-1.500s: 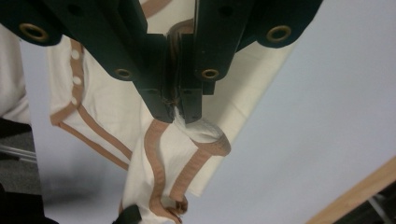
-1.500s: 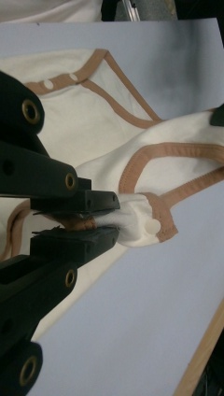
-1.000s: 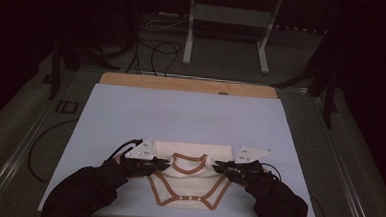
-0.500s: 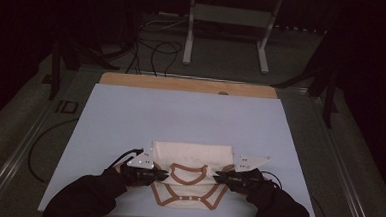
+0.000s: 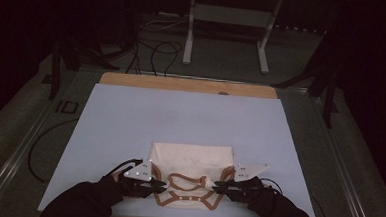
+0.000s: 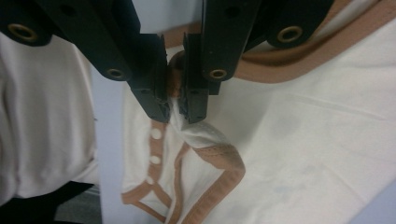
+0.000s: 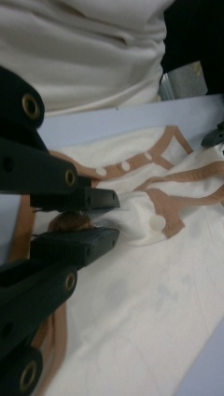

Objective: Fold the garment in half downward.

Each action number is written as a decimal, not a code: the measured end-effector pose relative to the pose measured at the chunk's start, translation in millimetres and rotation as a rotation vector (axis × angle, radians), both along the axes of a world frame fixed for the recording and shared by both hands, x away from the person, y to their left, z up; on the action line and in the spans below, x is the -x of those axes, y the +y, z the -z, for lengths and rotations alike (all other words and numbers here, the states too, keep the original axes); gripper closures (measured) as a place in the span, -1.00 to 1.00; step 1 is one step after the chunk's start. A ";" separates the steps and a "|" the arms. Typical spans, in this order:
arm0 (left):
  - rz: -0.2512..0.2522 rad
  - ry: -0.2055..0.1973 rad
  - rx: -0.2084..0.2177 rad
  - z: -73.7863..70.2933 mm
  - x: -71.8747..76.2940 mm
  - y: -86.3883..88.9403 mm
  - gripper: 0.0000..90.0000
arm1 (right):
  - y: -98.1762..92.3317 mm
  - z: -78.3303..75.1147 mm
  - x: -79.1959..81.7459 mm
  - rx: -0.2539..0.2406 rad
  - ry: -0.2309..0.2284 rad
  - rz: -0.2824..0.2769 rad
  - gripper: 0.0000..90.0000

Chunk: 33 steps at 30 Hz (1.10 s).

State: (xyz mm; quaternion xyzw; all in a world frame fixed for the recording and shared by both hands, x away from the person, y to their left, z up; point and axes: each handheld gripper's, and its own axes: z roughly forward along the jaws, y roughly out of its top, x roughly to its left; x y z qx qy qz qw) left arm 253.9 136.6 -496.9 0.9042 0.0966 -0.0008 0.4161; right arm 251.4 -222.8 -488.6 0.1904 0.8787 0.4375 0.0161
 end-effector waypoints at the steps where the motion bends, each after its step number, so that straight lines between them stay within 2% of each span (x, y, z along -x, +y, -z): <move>1: 0.002 0.008 0.000 0.3 0.7 -0.1 0.81 | -1.3 0.4 0.4 -0.002 -0.009 -0.004 0.80; 3: 0.016 0.007 0.000 0.6 2.1 0.1 0.82 | -2.9 0.6 2.3 -0.002 -0.008 -0.009 0.78; 6: 0.039 0.024 0.011 1.2 3.1 0.9 0.72 | -4.6 0.1 5.0 -0.019 -0.001 -0.021 0.59; 8: 0.035 0.014 0.011 0.6 4.6 1.3 0.38 | -5.3 -0.4 6.2 -0.030 0.013 -0.044 0.42; 11: 0.024 0.027 0.021 -2.0 5.0 1.3 -0.07 | -5.1 -0.3 7.7 -0.037 0.021 -0.060 0.17; 12: 0.017 0.032 0.029 -3.2 5.3 1.3 -0.10 | -5.2 -0.4 7.1 -0.033 0.023 -0.058 0.13; 14: 0.011 0.046 0.036 -5.1 4.9 1.3 -0.33 | -4.8 -0.2 7.0 -0.043 0.033 -0.055 0.00; 15: 0.016 0.050 0.040 -5.8 4.1 1.9 -0.40 | -4.7 -0.1 6.4 -0.049 0.037 -0.051 -0.11; 17: 0.040 0.063 0.046 -7.0 3.1 2.9 -0.72 | -5.1 -0.1 4.7 -0.066 0.039 -0.041 -0.32; 20: 0.031 0.068 0.040 -8.0 2.1 2.3 -0.95 | -5.5 -0.4 3.7 -0.079 0.047 -0.033 -0.60; 24: 0.022 0.054 0.038 -9.1 0.7 1.9 -1.00 | -6.5 -0.8 0.7 -0.091 0.064 -0.018 -0.70; 29: 0.023 0.053 0.037 -10.7 -2.4 3.4 -1.00 | -7.1 -4.2 -1.0 -0.085 0.043 -0.003 -0.76; 33: 0.012 0.036 0.030 -13.4 -5.2 3.5 -1.00 | -6.9 -7.8 -2.2 -0.078 0.020 -0.010 -0.77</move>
